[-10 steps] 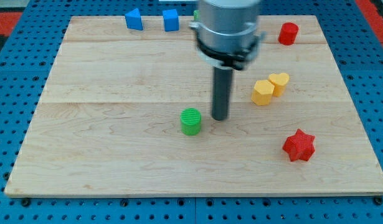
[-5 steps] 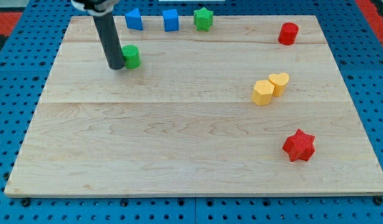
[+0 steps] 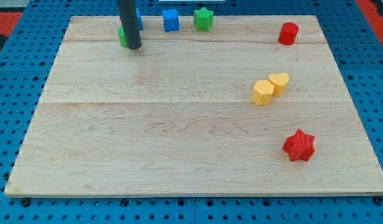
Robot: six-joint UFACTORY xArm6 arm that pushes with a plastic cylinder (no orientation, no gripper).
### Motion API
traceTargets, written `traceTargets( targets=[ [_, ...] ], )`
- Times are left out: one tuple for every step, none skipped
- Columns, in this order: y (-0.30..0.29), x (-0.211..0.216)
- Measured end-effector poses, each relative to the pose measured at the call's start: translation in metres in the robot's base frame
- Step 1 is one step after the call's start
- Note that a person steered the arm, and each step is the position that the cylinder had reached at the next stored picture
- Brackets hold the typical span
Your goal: Push the green circle left to the triangle
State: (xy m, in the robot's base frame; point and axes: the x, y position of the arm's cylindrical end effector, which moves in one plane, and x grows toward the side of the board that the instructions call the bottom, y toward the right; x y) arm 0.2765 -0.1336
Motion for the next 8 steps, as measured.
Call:
traceTargets(
  targets=[
    [-0.039,-0.021],
    [-0.053,-0.030],
    [-0.062,-0.037],
    [-0.062,-0.036],
    [0.017,0.024],
    [0.103,0.102],
    [0.156,0.169],
    [0.228,0.231]
  ],
)
